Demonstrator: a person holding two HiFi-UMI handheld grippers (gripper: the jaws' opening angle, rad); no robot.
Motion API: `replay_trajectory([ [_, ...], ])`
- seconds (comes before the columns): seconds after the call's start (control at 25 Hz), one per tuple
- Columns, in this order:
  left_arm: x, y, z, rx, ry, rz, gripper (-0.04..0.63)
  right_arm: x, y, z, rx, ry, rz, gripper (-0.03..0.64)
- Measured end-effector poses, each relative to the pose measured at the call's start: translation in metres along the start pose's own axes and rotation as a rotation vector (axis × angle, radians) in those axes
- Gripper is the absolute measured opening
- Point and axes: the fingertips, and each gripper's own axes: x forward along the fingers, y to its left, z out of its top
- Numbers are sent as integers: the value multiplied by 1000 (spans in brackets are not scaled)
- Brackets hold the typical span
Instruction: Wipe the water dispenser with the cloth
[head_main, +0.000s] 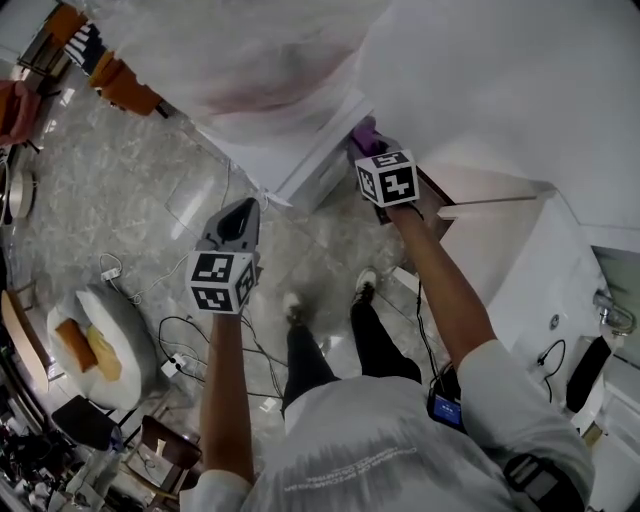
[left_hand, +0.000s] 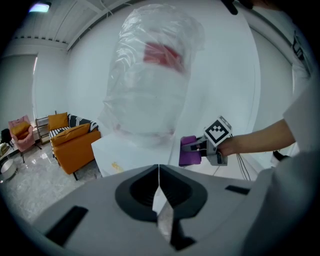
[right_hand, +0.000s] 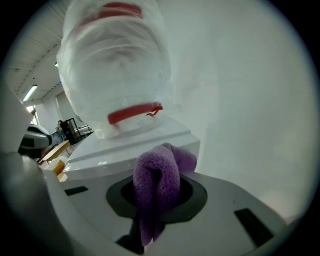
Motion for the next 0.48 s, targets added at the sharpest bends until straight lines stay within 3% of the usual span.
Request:
replay_trajectory([
  [0.48,-36,5,-37,-26,25,20,17,-9,106,-44,-182,54,181,55],
])
